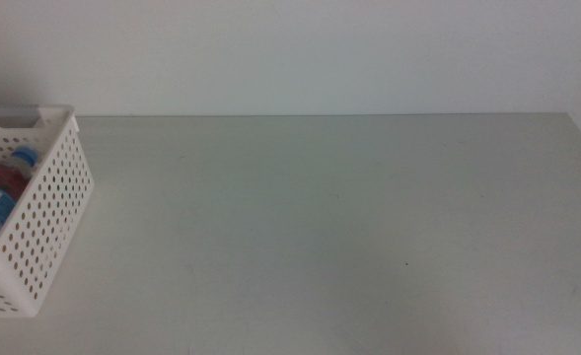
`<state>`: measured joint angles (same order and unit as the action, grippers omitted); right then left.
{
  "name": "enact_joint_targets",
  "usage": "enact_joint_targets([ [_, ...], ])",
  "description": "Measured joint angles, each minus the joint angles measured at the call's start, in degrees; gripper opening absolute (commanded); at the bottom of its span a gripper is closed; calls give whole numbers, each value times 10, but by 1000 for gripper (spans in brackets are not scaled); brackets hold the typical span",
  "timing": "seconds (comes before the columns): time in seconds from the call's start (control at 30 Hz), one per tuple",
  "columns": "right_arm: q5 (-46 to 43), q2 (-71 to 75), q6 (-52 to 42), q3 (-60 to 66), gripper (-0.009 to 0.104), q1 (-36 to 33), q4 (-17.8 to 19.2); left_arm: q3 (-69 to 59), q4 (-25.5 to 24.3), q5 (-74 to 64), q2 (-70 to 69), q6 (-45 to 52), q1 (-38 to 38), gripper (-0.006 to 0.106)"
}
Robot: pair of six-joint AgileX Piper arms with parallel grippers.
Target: Use arms to grab the bottles and put them into the dustbin to the left of the table.
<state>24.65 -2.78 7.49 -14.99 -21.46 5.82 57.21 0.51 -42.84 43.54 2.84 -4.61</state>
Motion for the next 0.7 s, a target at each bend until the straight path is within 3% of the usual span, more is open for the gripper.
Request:
enact_joint_targets([
  [0.17, 5, 0, 0, 7, 59, 10, 9, -2, 0, 3, -7, 0, 0, 92],
  [0.27, 7, 0, 0, 7, 59, 51, 19, -25, 0, 43, -35, 0, 0, 92],
  [0.33, 8, 0, 0, 7, 59, 93, -3, -55, 0, 81, -66, 0, 0, 92],
  [0.5, 8, 0, 0, 10, 59, 222, -109, -153, 0, 145, -142, 0, 0, 92],
  [0.7, 0, 0, 0, 36, 59, 302, -135, -310, 0, 185, -265, 0, 0, 92],
])
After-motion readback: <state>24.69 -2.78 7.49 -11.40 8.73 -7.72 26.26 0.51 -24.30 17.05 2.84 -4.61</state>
